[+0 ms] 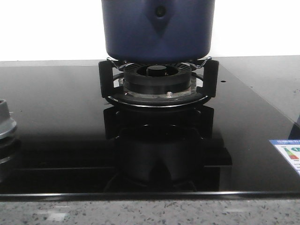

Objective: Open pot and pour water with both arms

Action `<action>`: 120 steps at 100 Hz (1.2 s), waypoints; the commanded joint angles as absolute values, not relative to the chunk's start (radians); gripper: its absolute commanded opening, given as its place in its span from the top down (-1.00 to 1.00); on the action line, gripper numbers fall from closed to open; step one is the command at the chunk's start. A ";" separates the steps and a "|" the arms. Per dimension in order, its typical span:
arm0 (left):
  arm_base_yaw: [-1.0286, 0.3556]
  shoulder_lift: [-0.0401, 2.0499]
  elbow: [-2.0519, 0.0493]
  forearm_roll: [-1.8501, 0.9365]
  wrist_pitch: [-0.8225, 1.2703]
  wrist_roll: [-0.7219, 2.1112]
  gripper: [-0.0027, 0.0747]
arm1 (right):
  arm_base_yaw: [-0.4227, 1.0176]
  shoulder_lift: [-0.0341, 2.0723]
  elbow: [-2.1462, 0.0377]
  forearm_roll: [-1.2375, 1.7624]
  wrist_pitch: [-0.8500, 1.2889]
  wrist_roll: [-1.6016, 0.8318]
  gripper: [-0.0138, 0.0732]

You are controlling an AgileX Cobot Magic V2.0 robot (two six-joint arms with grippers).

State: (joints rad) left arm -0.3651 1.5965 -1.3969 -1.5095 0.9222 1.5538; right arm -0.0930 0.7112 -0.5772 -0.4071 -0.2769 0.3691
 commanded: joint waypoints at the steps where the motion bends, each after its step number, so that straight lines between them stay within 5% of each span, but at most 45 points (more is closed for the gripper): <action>1: -0.373 1.572 -1.433 -1.618 0.923 1.577 0.44 | -0.098 0.681 -0.614 -0.408 -0.349 0.366 0.84; 120: -0.411 1.713 -1.517 -1.545 0.833 1.601 0.44 | -0.098 0.625 -0.614 -0.409 -0.257 0.366 0.83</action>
State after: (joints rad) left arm -0.4081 1.7628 -1.4850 -1.4999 0.8129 1.6035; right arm -0.0930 0.6288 -0.5772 -0.4089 -0.2127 0.3691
